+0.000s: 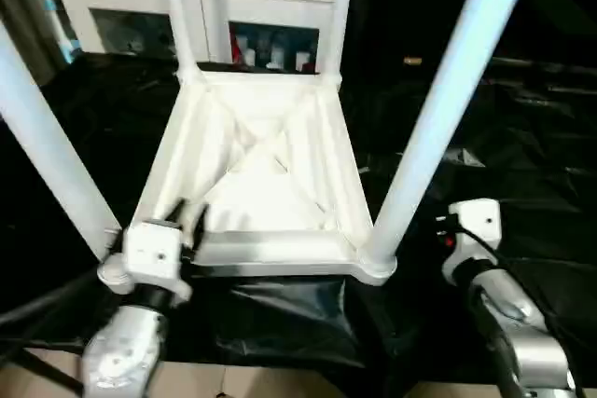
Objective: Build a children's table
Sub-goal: Rotate leg to tighten
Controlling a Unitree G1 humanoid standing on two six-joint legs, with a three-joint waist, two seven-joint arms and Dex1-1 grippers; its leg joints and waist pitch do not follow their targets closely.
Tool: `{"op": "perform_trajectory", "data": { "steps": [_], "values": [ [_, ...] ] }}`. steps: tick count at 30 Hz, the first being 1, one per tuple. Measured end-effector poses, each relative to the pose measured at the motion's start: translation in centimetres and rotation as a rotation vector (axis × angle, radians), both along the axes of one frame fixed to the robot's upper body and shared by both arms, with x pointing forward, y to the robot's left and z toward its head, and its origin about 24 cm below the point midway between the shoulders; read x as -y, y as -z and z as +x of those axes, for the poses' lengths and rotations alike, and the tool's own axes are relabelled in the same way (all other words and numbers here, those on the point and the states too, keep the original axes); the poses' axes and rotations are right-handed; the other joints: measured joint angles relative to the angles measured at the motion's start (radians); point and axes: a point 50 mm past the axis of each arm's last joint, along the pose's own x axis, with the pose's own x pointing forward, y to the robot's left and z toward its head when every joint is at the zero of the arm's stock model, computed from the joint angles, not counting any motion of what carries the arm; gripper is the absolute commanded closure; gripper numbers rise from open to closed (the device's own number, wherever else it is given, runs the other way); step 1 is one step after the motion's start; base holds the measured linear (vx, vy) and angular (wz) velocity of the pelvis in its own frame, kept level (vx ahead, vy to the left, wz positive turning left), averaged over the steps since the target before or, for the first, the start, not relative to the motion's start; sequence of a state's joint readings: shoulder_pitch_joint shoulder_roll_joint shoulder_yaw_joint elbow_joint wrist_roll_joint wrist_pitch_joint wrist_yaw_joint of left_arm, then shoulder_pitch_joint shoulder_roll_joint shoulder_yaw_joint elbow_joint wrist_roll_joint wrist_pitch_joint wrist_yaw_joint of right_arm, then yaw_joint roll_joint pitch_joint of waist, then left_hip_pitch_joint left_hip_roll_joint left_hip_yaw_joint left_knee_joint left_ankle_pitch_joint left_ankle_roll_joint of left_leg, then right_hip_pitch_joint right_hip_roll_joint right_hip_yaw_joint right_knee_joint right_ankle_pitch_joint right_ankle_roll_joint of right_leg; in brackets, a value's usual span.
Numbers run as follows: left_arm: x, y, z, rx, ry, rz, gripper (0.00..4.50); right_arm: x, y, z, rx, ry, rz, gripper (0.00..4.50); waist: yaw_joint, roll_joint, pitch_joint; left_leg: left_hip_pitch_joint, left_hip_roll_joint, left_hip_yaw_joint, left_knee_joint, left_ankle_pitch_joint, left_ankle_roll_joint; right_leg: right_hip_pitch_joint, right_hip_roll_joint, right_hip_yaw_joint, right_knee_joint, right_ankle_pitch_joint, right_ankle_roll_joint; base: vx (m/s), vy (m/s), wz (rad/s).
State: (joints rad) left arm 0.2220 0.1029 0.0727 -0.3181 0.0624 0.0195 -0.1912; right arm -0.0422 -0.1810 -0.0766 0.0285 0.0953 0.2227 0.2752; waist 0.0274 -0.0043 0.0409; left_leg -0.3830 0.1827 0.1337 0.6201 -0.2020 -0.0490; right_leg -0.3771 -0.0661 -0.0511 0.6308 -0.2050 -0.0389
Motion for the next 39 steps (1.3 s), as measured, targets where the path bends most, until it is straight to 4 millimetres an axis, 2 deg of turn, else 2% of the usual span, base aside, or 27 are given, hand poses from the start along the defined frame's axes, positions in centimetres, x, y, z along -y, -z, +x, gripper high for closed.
{"op": "perform_trajectory", "data": {
  "steps": [1,3,4,5,7,9,10,11,12,13,14,16,17,18,19,20,21,22,23,25,27,28,30,34,36,37,39],
  "values": [
    [0.0,0.1,0.0,-0.009,-0.003,-0.015,2.98,0.0,-0.1,0.0,0.007,-0.005,0.002,0.33,-0.002,-0.006,-0.004,-0.001,0.016,-0.002,-0.002,0.005,-0.007,-0.002,0.01,-0.013,0.024,-0.015,-0.019,0.015,-0.132,0.08],
    [0.1,0.3,0.0,-0.028,-0.001,-0.058,2.98,0.0,-0.3,0.1,0.019,-0.009,0.006,0.33,-0.005,-0.022,-0.009,-0.003,0.026,0.0,-0.008,0.015,-0.018,-0.004,0.011,-0.02,0.025,-0.042,-0.013,-0.005,-0.194,-0.01],
    [0.4,0.5,0.0,-0.036,0.008,-0.087,2.98,0.3,-0.3,0.0,0.021,-0.006,-0.003,0.33,-0.005,-0.034,-0.014,-0.011,0.025,0.006,-0.008,0.02,0.002,-0.006,0.018,-0.022,0.026,-0.042,0.006,-0.058,-0.166,-0.06],
    [0.7,0.5,0.0,-0.037,0.018,-0.107,2.98,0.8,-0.2,-0.1,0.016,0.005,-0.013,0.33,0.009,-0.036,-0.013,-0.013,0.022,0.01,0.009,0.0,0.036,-0.011,0.018,-0.021,0.027,-0.044,0.016,-0.06,-0.146,-0.07],
    [1.4,0.5,0.0,-0.039,0.049,-0.114,2.98,1.7,0.0,-0.4,0.003,0.035,-0.024,0.33,0.029,-0.04,-0.013,-0.007,-0.011,0.007,0.021,-0.015,0.055,-0.018,0.017,-0.014,0.027,-0.043,0.019,-0.042,-0.147,-0.08],
    [1.2,0.4,0.0,-0.027,0.04,-0.097,2.98,2.0,-0.1,-0.4,0.005,0.043,-0.026,0.33,0.046,-0.033,-0.015,-0.008,-0.041,0.001,0.035,-0.027,0.074,-0.022,0.017,-0.013,0.029,-0.042,0.019,-0.023,-0.084,-0.06],
    [1.2,0.2,0.0,-0.012,0.033,-0.077,2.98,1.9,-0.1,-0.4,0.005,0.04,-0.023,0.33,0.057,-0.028,-0.016,-0.002,-0.047,-0.009,0.017,-0.028,0.076,-0.022,0.02,-0.017,0.029,-0.042,0.017,0.0,0.0,0.0],
    [1.1,0.1,0.0,-0.005,0.029,-0.068,2.98,1.7,0.0,-0.3,0.006,0.036,-0.02,0.33,0.06,-0.014,-0.018,0.002,-0.039,-0.013,0.006,-0.013,0.028,-0.019,0.027,-0.024,0.025,-0.037,0.009,0.0,0.0,0.0],
    [0.9,0.1,0.0,-0.004,0.025,-0.063,2.98,1.4,0.0,-0.3,0.005,0.026,-0.013,0.33,0.057,-0.005,-0.017,0.005,-0.029,-0.013,0.0,-0.008,0.005,-0.014,0.034,-0.028,0.015,-0.03,0.009,0.0,0.0,0.0],
    [0.7,0.2,0.0,-0.007,0.021,-0.056,2.98,0.7,0.1,-0.2,0.003,0.003,-0.003,0.33,0.05,0.01,-0.009,0.009,-0.002,-0.015,-0.003,-0.005,-0.012,0.0,0.051,-0.04,-0.01,-0.026,0.007,0.007,-0.036,0.19],
    [0.6,0.1,0.0,-0.007,0.015,-0.055,2.98,0.3,0.1,-0.2,0.001,-0.013,0.0,0.33,0.045,0.014,-0.006,0.008,0.012,-0.012,-0.003,-0.001,-0.017,0.004,0.051,-0.041,0.006,-0.036,-0.005,0.013,-0.068,0.31],
    [0.0,0.1,0.0,-0.01,-0.009,-0.055,2.98,0.1,0.1,-0.1,0.004,-0.023,0.0,0.33,0.038,0.01,-0.008,0.005,0.036,-0.009,-0.004,0.008,-0.027,-0.004,0.033,-0.028,0.082,-0.046,-0.023,0.006,-0.084,0.26],
    [-0.1,0.1,-0.1,-0.016,-0.014,-0.065,2.98,0.1,0.0,0.0,0.009,-0.023,-0.002,0.33,0.035,0.003,-0.012,0.001,0.045,-0.008,-0.004,0.014,-0.033,-0.003,0.024,-0.018,0.085,-0.057,-0.024,-0.016,-0.155,0.12],
    [-0.1,0.2,-0.1,-0.022,-0.015,-0.085,2.98,0.1,-0.2,0.1,0.021,-0.025,-0.005,0.33,0.032,-0.01,-0.015,-0.005,0.047,-0.005,-0.004,0.022,-0.032,-0.003,0.011,-0.011,0.065,-0.084,-0.025,-0.016,-0.155,0.12],
    [0.1,0.4,-0.1,-0.032,-0.013,-0.101,2.98,0.2,-0.5,0.2,0.032,-0.026,-0.009,0.33,0.028,-0.026,-0.02,-0.01,0.05,-0.001,-0.004,0.028,-0.023,-0.005,0.017,-0.015,0.066,-0.082,0.012,-0.042,-0.164,-0.01],
    [0.4,0.4,-0.1,-0.033,-0.009,-0.121,2.98,0.5,-0.3,0.1,0.025,-0.02,-0.016,0.33,0.038,-0.03,-0.018,-0.021,0.045,0.001,0.015,0.01,0.016,-0.007,0.017,-0.017,0.066,-0.08,0.014,-0.057,-0.163,-0.05],
    [0.9,0.5,0.0,-0.035,0.013,-0.136,2.98,0.9,0.0,-0.1,0.012,-0.009,-0.023,0.33,0.048,-0.035,-0.015,-0.016,0.028,0.009,0.017,-0.003,0.036,-0.009,0.017,-0.014,0.064,-0.083,0.019,-0.057,-0.163,-0.05],
    [1.3,0.5,-0.1,-0.035,0.022,-0.147,2.98,1.3,0.1,-0.3,0.004,0.001,-0.029,0.33,0.059,-0.039,-0.014,-0.007,0.005,0.008,0.018,-0.011,0.046,-0.013,0.017,-0.011,0.063,-0.079,0.022,-0.044,-0.142,-0.07],
    [1.2,0.6,-0.2,-0.034,0.018,-0.148,2.98,1.5,0.1,-0.3,0.006,0.002,-0.033,0.33,0.065,-0.035,-0.016,-0.005,-0.015,0.005,0.022,-0.014,0.05,-0.016,0.018,-0.012,0.063,-0.078,0.023,-0.029,-0.07,-0.1],
    [0.5,0.7,-0.7,-0.033,-0.013,-0.153,2.98,1.4,0.0,-0.3,0.009,-0.024,-0.031,0.33,0.076,-0.031,-0.017,-0.004,-0.038,-0.002,0.023,-0.022,0.061,-0.016,0.018,-0.012,0.062,-0.076,0.019,-0.014,-0.035,-0.05],
    [-0.1,0.9,-1.0,-0.042,-0.035,-0.144,2.98,0.9,0.1,-0.3,0.003,-0.07,-0.025,0.33,0.08,-0.027,-0.015,0.001,-0.037,0.0,0.016,-0.016,0.05,-0.009,0.017,-0.015,0.052,-0.072,0.016,0.0,0.0,0.0],
    [-0.4,0.9,-1.1,-0.043,-0.041,-0.132,2.98,0.6,0.0,-0.3,0.003,-0.101,-0.02,0.33,0.079,-0.025,-0.013,0.01,-0.033,0.008,0.004,-0.01,0.029,-0.004,0.018,-0.016,0.038,-0.062,0.016,0.0,0.0,0.0],
    [-0.8,1.0,-1.4,-0.049,-0.053,-0.12,2.98,0.0,-0.1,-0.4,0.004,-0.156,-0.012,0.33,0.078,-0.021,-0.007,0.013,-0.021,0.018,-0.007,-0.004,0.01,0.01,0.026,-0.016,0.008,-0.046,0.018,0.0,0.0,0.0],
    [-1.2,1.0,-1.5,-0.05,-0.058,-0.13,2.98,-1.1,-0.6,-0.5,0.025,-0.244,0.018,0.33,0.067,-0.028,-0.005,0.017,-0.022,0.048,-0.018,-0.005,0.014,0.021,0.01,-0.011,-0.017,-0.028,0.028,-0.009,0.074,0.08],
    [-1.0,1.0,-1.5,-0.05,-0.048,-0.136,2.98,-1.3,-0.4,-0.8,0.015,-0.255,0.02,0.33,0.074,-0.029,-0.004,0.014,-0.024,0.054,-0.013,-0.006,0.028,0.025,0.002,-0.007,-0.023,-0.026,0.037,0.019,0.083,0.03],
    [-0.8,1.1,-1.5,-0.051,-0.041,-0.141,2.98,-1.2,-0.1,-1.1,0.001,-0.254,0.02,0.33,0.084,-0.027,-0.003,0.01,-0.025,0.044,0.008,-0.015,0.051,0.029,-0.002,-0.002,-0.024,-0.028,0.051,0.01,0.113,-0.03],
    [-0.6,1.2,-1.7,-0.054,-0.039,-0.14,2.98,-1.2,0.2,-1.3,-0.01,-0.255,0.02,0.33,0.091,-0.018,-0.005,-0.006,-0.022,-0.003,0.051,-0.042,0.093,0.03,-0.014,0.003,-0.022,-0.026,0.066,0.029,0.17,-0.16]
  ]
}}
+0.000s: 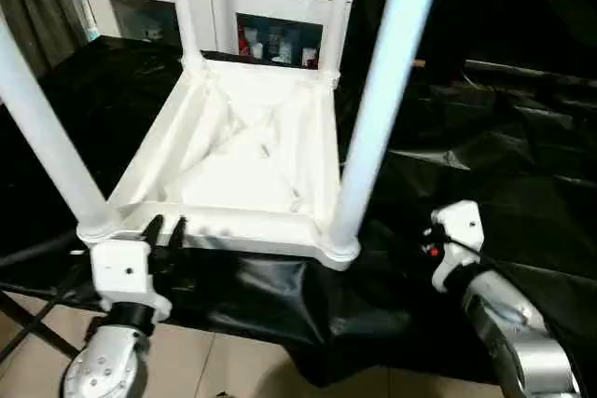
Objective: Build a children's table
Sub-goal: Rotate leg to tighten, then flip table
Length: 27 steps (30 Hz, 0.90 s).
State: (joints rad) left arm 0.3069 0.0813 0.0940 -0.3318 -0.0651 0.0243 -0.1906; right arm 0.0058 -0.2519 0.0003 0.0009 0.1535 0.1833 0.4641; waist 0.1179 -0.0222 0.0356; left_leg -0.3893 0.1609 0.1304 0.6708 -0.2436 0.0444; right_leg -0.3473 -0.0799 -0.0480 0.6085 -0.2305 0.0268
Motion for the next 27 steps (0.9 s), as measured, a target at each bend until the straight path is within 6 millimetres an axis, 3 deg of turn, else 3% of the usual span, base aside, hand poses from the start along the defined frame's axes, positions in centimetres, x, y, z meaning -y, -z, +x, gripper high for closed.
{"op": "perform_trajectory", "data": {
  "steps": [1,2,3,4,5,6,8,10,11,13,14,15,16,17,18,19,20,21,23,27],
  "values": [
    [0.0,0.0,0.0,-0.001,0.001,0.002,2.98,0.0,0.0,0.0,0.0,0.005,-0.001,0.33,-0.003,0.003,0.0,-0.009,0.001,-0.011,0.0,0.001,-0.006,0.001,-0.016,0.003,0.0,0.0,0.014,0.03,0.223,-0.13],
    [0.0,0.0,-0.1,0.0,0.0,0.006,2.98,0.1,0.0,0.0,-0.001,0.008,-0.004,0.33,-0.008,0.008,-0.001,-0.009,-0.001,-0.002,-0.005,0.008,-0.024,0.002,-0.022,0.011,-0.003,0.0,0.016,-0.009,0.229,0.06],
    [-0.1,0.0,0.0,0.003,-0.001,0.016,2.98,0.1,0.0,0.0,0.001,0.01,-0.005,0.33,-0.024,0.005,0.001,0.001,-0.012,0.011,-0.012,0.011,-0.031,-0.002,-0.028,0.018,-0.006,-0.004,0.007,-0.009,0.229,0.06],
    [-0.3,-0.1,-0.1,0.005,-0.002,0.04,2.98,-0.1,0.0,0.0,0.002,0.006,-0.001,0.33,-0.053,0.009,0.005,0.002,-0.023,0.017,-0.016,0.009,-0.027,-0.004,-0.031,0.014,0.01,-0.024,-0.045,-0.007,0.246,0.12],
    [-0.6,-0.2,-0.1,0.009,-0.006,0.055,2.98,-0.6,0.1,0.0,-0.001,-0.004,0.011,0.33,-0.066,0.01,0.006,0.001,-0.03,0.021,-0.016,0.007,-0.019,-0.014,-0.028,0.001,0.039,-0.038,-0.071,0.009,0.226,0.01],
    [-0.7,-0.4,0.0,0.018,-0.008,0.066,2.98,-0.8,0.2,0.0,-0.002,-0.008,0.017,0.33,-0.073,0.007,0.004,-0.001,-0.033,0.024,-0.013,0.006,-0.013,-0.018,-0.012,-0.006,0.055,-0.038,-0.071,0.009,0.226,0.01],
    [-0.5,-0.6,0.1,0.035,-0.004,0.066,2.98,-0.6,0.0,0.0,0.011,0.012,0.019,0.33,-0.083,0.0,-0.001,-0.014,-0.048,0.028,-0.013,0.012,-0.015,-0.013,0.026,-0.01,0.036,-0.031,-0.064,-0.033,0.133,-0.01],
    [-0.5,-0.5,0.0,0.033,-0.006,0.061,2.98,-0.4,0.0,0.1,0.019,0.052,0.039,0.33,-0.094,0.005,0.003,-0.016,-0.048,0.028,-0.021,0.019,-0.018,-0.011,0.037,-0.017,0.052,-0.034,-0.061,-0.059,0.081,0.01],
    [-0.5,-0.5,0.0,0.033,-0.007,0.059,2.98,-0.4,0.0,0.1,0.019,0.056,0.046,0.33,-0.097,0.004,0.002,-0.016,-0.046,0.024,-0.028,0.024,-0.016,-0.014,0.038,-0.017,0.078,-0.043,-0.048,-0.094,-0.004,0.01],
    [-0.5,-0.5,0.0,0.034,-0.012,0.055,2.98,-0.3,-0.1,0.1,0.021,0.062,0.048,0.33,-0.093,0.002,0.001,-0.019,-0.03,0.014,-0.045,0.043,-0.028,-0.012,0.038,-0.017,0.109,-0.058,-0.033,-0.098,-0.045,0.02],
    [-0.5,-0.5,0.0,0.033,-0.016,0.049,2.98,-0.2,-0.1,0.1,0.023,0.063,0.047,0.33,-0.089,-0.001,0.0,-0.02,-0.024,0.013,-0.051,0.048,-0.035,-0.004,0.031,-0.014,0.094,-0.059,-0.034,-0.116,-0.144,-0.03],
    [-0.5,-0.5,0.0,0.033,-0.021,0.043,2.98,-0.2,-0.1,0.1,0.025,0.062,0.044,0.33,-0.088,-0.008,-0.003,-0.024,-0.023,0.014,-0.055,0.053,-0.043,0.01,0.018,-0.007,0.059,-0.06,-0.036,-0.116,-0.144,-0.03],
    [-0.5,-0.4,0.0,0.03,-0.024,0.037,2.98,0.1,-0.2,0.2,0.027,0.064,0.037,0.33,-0.082,-0.022,-0.007,-0.03,-0.02,0.013,-0.054,0.058,-0.052,0.012,0.01,-0.006,0.041,-0.058,0.007,-0.119,-0.183,-0.1],
    [-0.4,-0.3,-0.1,0.027,-0.029,0.029,2.98,0.4,-0.1,0.1,0.023,0.062,0.026,0.33,-0.077,-0.024,-0.006,-0.029,-0.02,0.01,-0.048,0.046,-0.059,0.001,0.006,-0.015,0.04,-0.055,0.001,-0.124,-0.161,-0.23],
    [-0.1,-0.2,-0.1,0.024,-0.023,0.022,2.98,0.9,-0.2,0.0,0.018,0.059,0.008,0.33,-0.069,-0.029,-0.001,-0.028,-0.016,0.009,-0.028,0.021,-0.052,-0.007,0.002,-0.021,0.039,-0.054,0.0,-0.124,-0.161,-0.23],
    [-0.1,-0.2,-0.1,0.024,-0.024,0.022,2.98,1.5,-0.3,0.0,0.016,0.05,0.0,0.33,-0.061,-0.018,-0.006,-0.021,-0.015,-0.006,-0.018,0.019,-0.052,-0.01,0.002,-0.029,0.04,-0.054,-0.001,-0.039,-0.097,-0.37],
    [-0.2,-0.4,0.1,0.03,-0.028,0.03,2.98,1.7,-0.3,-0.1,0.007,0.031,0.0,0.33,-0.062,-0.011,-0.009,-0.007,-0.012,-0.01,-0.041,0.035,-0.08,-0.017,0.003,-0.04,0.04,-0.052,-0.003,-0.008,-0.074,-0.22],
    [-0.4,-0.6,0.3,0.043,-0.032,0.039,2.98,2.0,-0.1,-0.4,-0.011,0.008,-0.001,0.33,-0.065,-0.009,-0.009,-0.006,-0.008,-0.007,-0.052,0.04,-0.09,-0.019,0.005,-0.043,0.038,-0.049,-0.008,-0.008,-0.074,-0.22],
    [-1.3,-0.8,0.3,0.046,-0.075,0.063,2.98,2.0,0.2,-1.1,-0.05,-0.07,-0.004,0.33,-0.068,-0.02,-0.003,-0.001,-0.004,-0.001,-0.062,0.041,-0.092,-0.019,0.007,-0.043,0.034,-0.035,-0.02,-0.047,-0.063,-0.01],
    [-3.3,-0.3,0.5,0.0,-0.18,0.063,2.93,1.4,-1.1,-1.6,-0.043,-0.213,0.06,0.16,-0.068,-0.011,0.002,0.004,-0.001,0.0,-0.063,0.041,-0.092,-0.015,0.007,-0.046,0.029,-0.03,-0.023,-0.009,-0.013,0.0]
  ]
}}
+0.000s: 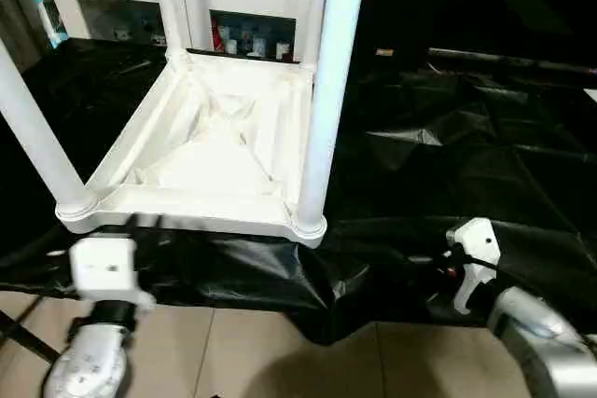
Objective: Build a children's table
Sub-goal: Flip table
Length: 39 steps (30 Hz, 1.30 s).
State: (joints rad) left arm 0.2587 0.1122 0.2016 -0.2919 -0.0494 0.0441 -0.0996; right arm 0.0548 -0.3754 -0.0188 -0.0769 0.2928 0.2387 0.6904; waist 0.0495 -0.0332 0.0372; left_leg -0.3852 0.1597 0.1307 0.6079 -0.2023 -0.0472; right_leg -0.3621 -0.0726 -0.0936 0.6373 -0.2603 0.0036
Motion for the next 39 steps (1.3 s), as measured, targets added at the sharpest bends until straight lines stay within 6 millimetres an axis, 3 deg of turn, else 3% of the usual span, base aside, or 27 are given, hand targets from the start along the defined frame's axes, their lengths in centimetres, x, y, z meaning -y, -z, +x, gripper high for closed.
{"op": "perform_trajectory", "data": {
  "steps": [1,10,13,20,32,39],
  "values": [
    [-0.4,-0.2,0.1,0.011,-0.023,-0.004,2.68,-0.3,-0.2,-0.1,-0.01,-0.03,0.037,0.0,0.002,0.0,0.0,0.0,0.0,0.001,0.0,0.0,0.0,0.001,0.0,0.0,-0.005,0.012,-0.002,0.0,0.0,0.0],
    [-3.1,-1.5,0.0,0.078,-0.239,0.015,2.12,-3.1,-1.0,-0.8,-0.071,-0.297,0.152,0.0,0.009,0.004,-0.002,-0.001,0.006,0.014,0.0,0.001,0.002,0.002,0.0,0.002,-0.016,0.02,-0.008,0.0,0.0,0.0],
    [-3.4,-2.2,0.9,0.105,-0.248,0.014,1.86,-4.2,-1.6,-0.2,-0.055,-0.359,0.163,0.0,0.014,0.003,-0.002,-0.001,0.006,0.015,0.0,0.001,0.002,0.002,0.0,0.002,-0.016,0.02,-0.008,0.0,0.0,0.0],
    [-4.5,-1.5,4.0,0.069,-0.253,-0.001,1.4,-6.2,-2.0,1.6,-0.04,-0.423,0.188,0.0,0.015,0.001,-0.002,0.001,0.008,0.019,0.001,0.002,0.002,0.001,0.0,0.002,-0.012,0.023,-0.008,0.0,0.0,0.0],
    [-7.2,-1.2,6.0,0.025,-0.346,-0.078,0.19,-7.1,-2.9,2.7,-0.022,-0.493,0.185,0.0,0.016,0.001,-0.001,0.0,0.01,0.022,0.001,0.002,0.002,0.0,-0.001,0.003,-0.012,0.023,-0.008,0.0,0.0,0.0],
    [-6.4,-0.9,7.8,0.037,-0.142,-0.157,0.02,-6.9,-2.3,2.8,-0.044,-0.493,0.179,0.0,0.03,-0.004,0.001,0.0,0.012,0.027,0.001,0.002,0.002,-0.001,-0.001,0.004,-0.012,0.023,-0.008,0.0,0.0,0.0]
  ]
}}
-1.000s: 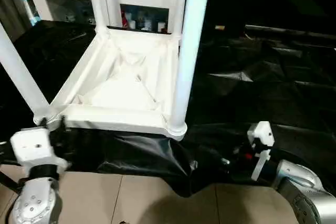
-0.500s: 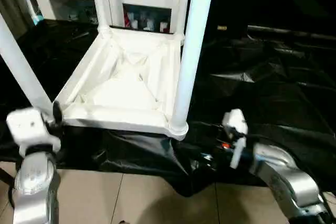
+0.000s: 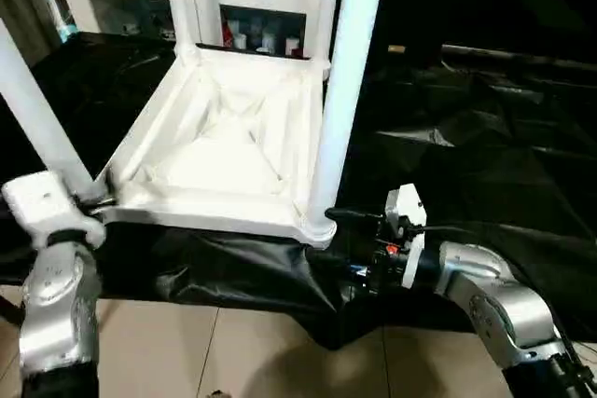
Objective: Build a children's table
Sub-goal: Flip table
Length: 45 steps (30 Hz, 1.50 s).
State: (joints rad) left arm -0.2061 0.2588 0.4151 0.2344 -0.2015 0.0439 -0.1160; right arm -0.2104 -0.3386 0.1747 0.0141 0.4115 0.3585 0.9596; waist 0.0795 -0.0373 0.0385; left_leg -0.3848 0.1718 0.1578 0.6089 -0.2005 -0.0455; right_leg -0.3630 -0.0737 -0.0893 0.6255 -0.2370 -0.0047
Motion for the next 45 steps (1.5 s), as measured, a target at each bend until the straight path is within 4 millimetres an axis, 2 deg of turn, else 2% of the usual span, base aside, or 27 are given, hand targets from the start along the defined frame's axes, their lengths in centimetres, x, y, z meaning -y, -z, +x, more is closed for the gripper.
{"op": "perform_trajectory", "data": {
  "steps": [2,10,12,13,18,20,23,26,37,42,45],
  "values": [
    [0.0,0.4,0.6,-0.027,0.027,-0.001,0.17,0.1,0.0,0.0,0.003,-0.005,-0.013,0.0,0.011,0.0,0.0,0.0,0.001,0.003,0.0,0.0,0.0,0.0,-0.001,0.0,0.0,0.0,0.0,0.0,0.0,0.0],
    [-0.1,0.8,1.6,-0.056,-0.007,-0.027,0.77,0.4,-0.2,0.2,0.025,-0.004,-0.031,0.0,0.014,0.0,0.0,0.0,0.003,0.011,0.0,0.002,0.003,0.0,-0.003,0.002,0.001,0.001,0.0,0.0,0.0,0.0],
    [0.0,0.8,1.6,-0.053,-0.005,-0.038,0.78,0.5,-0.2,0.2,0.026,-0.002,-0.032,0.0,0.016,0.0,0.0,0.0,0.003,0.011,0.0,0.002,0.003,0.0,-0.003,0.002,0.001,0.001,0.0,0.0,0.0,0.0],
    [0.0,0.8,1.7,-0.053,-0.002,-0.041,1.05,0.5,-0.2,0.2,0.025,0.0,-0.033,0.0,0.018,0.0,0.0,0.0,0.003,0.011,0.0,0.002,0.003,0.0,-0.003,0.002,0.001,0.001,0.0,0.0,0.0,0.0],
    [0.2,0.8,2.0,-0.054,0.006,-0.054,1.23,0.7,0.2,-0.1,0.013,0.007,-0.034,0.0,0.03,0.001,0.001,0.0,0.003,0.011,0.0,0.002,0.003,0.0,-0.004,0.002,0.001,0.001,0.0,0.0,0.0,0.0],
    [0.4,0.8,2.1,-0.05,0.016,-0.066,1.59,0.7,0.2,-0.1,0.018,0.008,-0.035,0.0,0.034,0.0,0.001,0.0,0.003,0.011,0.0,0.002,0.003,0.0,-0.004,0.002,0.001,0.001,0.0,0.0,0.0,0.0],
    [0.7,0.8,2.1,-0.048,0.023,-0.09,1.6,0.8,0.1,0.0,0.033,0.012,-0.038,0.0,0.038,0.0,0.001,0.0,0.003,0.012,0.0,0.002,0.003,0.0,-0.004,0.002,0.001,0.001,0.0,0.0,0.0,0.0],
    [1.6,0.9,2.2,-0.041,0.04,-0.128,2.0,0.7,0.1,0.0,0.039,0.015,-0.038,0.0,0.042,0.001,0.001,0.0,0.003,0.013,0.0,0.003,0.004,0.001,-0.005,0.002,0.001,0.001,0.0,0.0,0.0,0.0],
    [3.1,1.0,2.1,-0.05,0.112,-0.154,2.12,0.7,0.1,0.0,0.054,0.027,-0.04,0.0,0.048,0.001,0.001,-0.001,0.003,0.015,0.0,0.003,0.005,0.001,-0.005,0.003,0.0,0.001,0.001,0.0,0.0,0.0],
    [5.4,1.0,2.0,-0.042,0.195,-0.264,2.12,0.9,0.4,0.3,0.053,0.079,-0.039,0.0,0.06,0.009,0.005,-0.001,0.003,0.019,-0.001,0.004,0.007,-0.001,-0.007,0.005,0.001,0.001,0.001,0.0,0.0,0.0],
    [7.7,1.0,2.0,-0.017,0.252,-0.424,2.12,0.8,0.6,0.5,0.051,0.11,-0.039,0.0,0.066,0.012,0.007,-0.002,0.003,0.028,-0.005,0.008,0.011,-0.004,-0.011,0.005,0.001,0.0,0.001,0.0,0.0,0.0]
  ]
}}
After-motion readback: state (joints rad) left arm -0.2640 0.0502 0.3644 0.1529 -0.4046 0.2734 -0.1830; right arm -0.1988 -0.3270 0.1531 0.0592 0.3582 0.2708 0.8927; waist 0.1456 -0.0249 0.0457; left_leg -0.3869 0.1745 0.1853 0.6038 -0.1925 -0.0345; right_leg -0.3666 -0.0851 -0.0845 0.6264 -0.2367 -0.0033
